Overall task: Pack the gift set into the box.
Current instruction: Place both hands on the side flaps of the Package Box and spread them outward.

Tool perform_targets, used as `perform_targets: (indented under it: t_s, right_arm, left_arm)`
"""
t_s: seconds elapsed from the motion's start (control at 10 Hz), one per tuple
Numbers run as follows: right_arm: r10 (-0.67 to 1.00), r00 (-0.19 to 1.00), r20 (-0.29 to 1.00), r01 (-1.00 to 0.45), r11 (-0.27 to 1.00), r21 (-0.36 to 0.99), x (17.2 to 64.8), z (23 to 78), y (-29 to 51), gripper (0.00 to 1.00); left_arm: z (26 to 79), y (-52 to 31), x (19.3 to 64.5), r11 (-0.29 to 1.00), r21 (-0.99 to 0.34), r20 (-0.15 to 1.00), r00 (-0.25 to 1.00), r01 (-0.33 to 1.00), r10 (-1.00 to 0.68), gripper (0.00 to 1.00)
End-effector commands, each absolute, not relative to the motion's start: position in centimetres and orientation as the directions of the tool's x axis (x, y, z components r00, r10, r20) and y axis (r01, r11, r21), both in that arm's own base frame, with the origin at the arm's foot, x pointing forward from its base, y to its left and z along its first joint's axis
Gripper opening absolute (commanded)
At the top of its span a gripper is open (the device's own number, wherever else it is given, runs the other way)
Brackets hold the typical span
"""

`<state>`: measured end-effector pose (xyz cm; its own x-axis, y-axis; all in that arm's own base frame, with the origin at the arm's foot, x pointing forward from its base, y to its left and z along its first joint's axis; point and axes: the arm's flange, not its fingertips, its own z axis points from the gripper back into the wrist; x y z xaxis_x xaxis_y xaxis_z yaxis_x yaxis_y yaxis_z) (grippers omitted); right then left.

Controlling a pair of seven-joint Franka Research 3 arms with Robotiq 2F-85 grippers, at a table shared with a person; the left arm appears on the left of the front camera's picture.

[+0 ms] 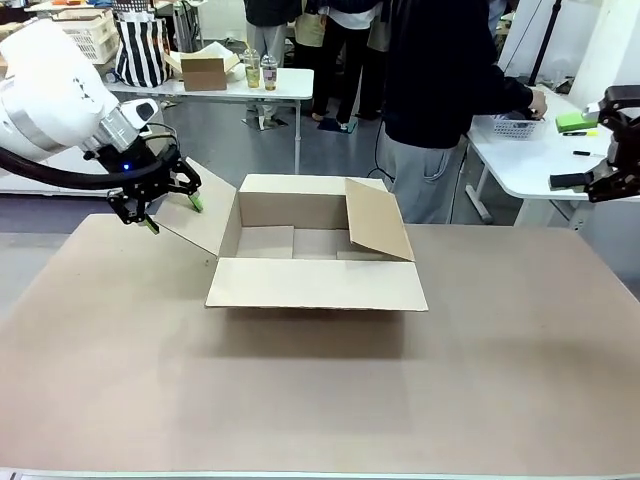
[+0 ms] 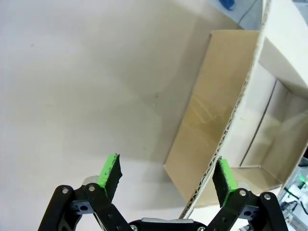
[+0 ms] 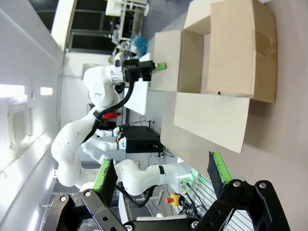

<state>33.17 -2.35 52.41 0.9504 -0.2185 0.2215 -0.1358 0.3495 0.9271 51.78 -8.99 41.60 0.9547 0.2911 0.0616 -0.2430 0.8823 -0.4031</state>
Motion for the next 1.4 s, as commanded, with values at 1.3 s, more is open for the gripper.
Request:
perform_targets:
  t_s: [1.3]
  right_arm:
    - [0.344,0.899,0.270,-0.409,0.880,0.241,46.9,54.9,26.4,1.00]
  left_arm:
    - [42.4,-9.8,51.8,0.903,-0.324,0.060,0.946,-0.283,0.318,1.00]
